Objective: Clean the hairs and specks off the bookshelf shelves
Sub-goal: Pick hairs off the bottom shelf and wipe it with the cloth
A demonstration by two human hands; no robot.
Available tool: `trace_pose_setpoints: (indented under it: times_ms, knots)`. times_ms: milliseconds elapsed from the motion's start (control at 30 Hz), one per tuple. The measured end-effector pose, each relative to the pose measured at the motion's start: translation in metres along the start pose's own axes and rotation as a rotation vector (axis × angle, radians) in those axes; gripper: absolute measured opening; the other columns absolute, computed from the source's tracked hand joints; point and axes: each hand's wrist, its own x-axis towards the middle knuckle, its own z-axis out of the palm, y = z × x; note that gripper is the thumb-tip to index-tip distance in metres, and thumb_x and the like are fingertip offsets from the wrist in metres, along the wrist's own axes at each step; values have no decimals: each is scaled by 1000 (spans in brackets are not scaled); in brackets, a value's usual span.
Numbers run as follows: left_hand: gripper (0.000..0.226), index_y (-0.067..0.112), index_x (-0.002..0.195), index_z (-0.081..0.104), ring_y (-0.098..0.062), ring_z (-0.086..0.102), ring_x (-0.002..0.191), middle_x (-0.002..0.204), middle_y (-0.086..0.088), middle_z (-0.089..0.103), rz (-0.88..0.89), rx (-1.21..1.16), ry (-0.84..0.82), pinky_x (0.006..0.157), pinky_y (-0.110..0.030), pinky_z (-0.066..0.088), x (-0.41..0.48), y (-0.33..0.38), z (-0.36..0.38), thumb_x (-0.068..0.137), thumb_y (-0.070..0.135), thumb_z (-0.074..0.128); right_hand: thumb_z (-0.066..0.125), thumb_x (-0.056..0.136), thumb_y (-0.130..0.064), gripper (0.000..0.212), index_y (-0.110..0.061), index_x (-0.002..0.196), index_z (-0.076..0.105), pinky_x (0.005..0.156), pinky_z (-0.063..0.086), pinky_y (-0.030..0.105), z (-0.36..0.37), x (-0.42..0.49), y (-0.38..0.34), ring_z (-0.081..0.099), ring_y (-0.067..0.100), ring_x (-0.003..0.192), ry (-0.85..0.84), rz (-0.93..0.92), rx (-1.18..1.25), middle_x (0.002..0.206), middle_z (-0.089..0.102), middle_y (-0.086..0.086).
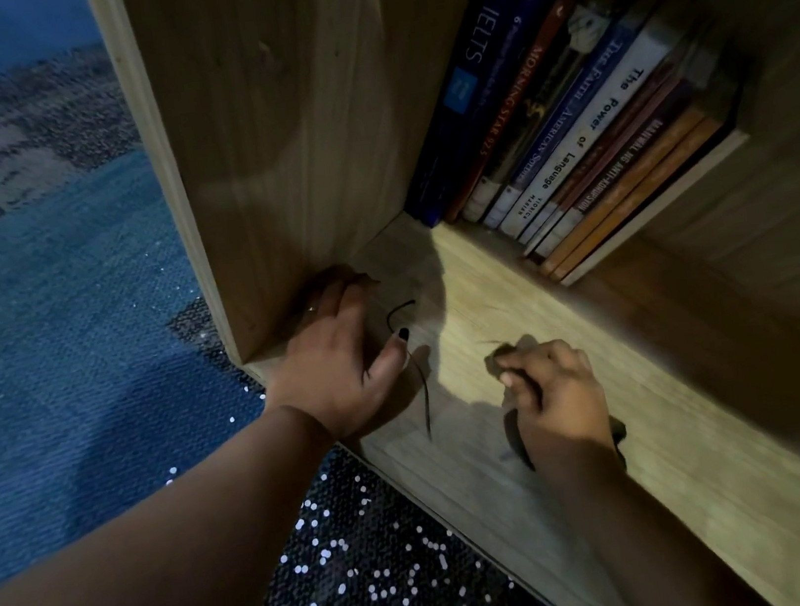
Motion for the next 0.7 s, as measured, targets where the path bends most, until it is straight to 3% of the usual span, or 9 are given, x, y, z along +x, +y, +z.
trace_pose_setpoints:
  times_ms: [333, 533, 700]
  knots:
    - [85, 19, 145, 35, -34, 47, 123, 148, -13, 38, -4, 20, -7, 96, -39, 41, -1, 0, 2, 77, 69, 23, 64, 85, -6, 24, -21, 100, 74, 86, 45, 33, 11, 44, -5, 52, 21, 96, 75, -28, 130, 93, 54, -5]
    - [88, 18, 146, 33, -34, 41, 128, 148, -15, 38, -7, 9, 1, 101, -39, 37, -3, 2, -1, 76, 69, 21, 60, 89, -9, 17, -14, 100, 73, 99, 45, 38, 21, 88, -7, 53, 26, 107, 47, 54, 95, 105, 55, 1]
    - [84, 21, 146, 32, -33, 44, 126, 147, -11, 39, -4, 7, -5, 99, -41, 40, 0, -1, 2, 78, 70, 24, 60, 89, -9, 20, -17, 102, 72, 93, 43, 31, 12, 58, -9, 53, 21, 101, 22, 0, 116, 98, 50, -4]
